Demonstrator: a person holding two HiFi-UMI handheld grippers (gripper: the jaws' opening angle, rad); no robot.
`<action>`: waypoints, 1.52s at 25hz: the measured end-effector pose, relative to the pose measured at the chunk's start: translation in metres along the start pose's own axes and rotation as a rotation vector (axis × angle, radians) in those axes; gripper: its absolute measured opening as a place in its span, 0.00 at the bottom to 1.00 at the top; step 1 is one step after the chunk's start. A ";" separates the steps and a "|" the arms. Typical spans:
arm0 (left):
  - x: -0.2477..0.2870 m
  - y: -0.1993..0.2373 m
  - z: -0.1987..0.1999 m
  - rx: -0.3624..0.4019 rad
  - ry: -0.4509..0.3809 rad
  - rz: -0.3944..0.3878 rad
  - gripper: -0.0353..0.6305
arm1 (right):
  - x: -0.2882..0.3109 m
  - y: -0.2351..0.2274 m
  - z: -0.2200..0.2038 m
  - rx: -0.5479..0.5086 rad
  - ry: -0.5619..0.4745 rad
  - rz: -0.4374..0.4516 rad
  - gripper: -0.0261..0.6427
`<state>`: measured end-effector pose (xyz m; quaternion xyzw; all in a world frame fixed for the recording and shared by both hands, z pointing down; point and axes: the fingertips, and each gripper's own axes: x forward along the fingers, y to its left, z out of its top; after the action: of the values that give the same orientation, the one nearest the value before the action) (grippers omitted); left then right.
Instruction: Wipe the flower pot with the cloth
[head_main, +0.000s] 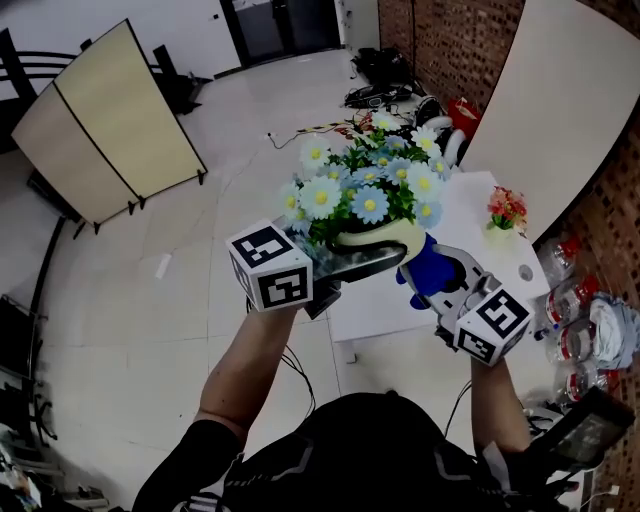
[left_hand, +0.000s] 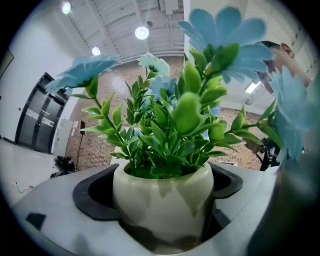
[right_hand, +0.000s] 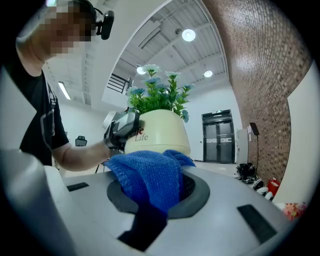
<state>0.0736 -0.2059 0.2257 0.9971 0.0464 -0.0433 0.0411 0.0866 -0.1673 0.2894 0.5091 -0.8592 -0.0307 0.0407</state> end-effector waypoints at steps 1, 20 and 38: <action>0.001 -0.001 0.000 -0.007 -0.002 -0.011 0.87 | 0.004 -0.003 -0.002 0.000 0.007 -0.002 0.15; -0.002 -0.003 0.004 0.012 0.001 0.007 0.87 | 0.072 -0.044 -0.022 0.127 0.013 0.057 0.15; 0.006 0.038 -0.018 0.007 -0.016 0.108 0.87 | 0.010 -0.010 -0.019 0.063 -0.059 0.072 0.15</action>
<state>0.0852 -0.2413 0.2463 0.9979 -0.0080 -0.0493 0.0405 0.0922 -0.1808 0.3082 0.4779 -0.8782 -0.0174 0.0002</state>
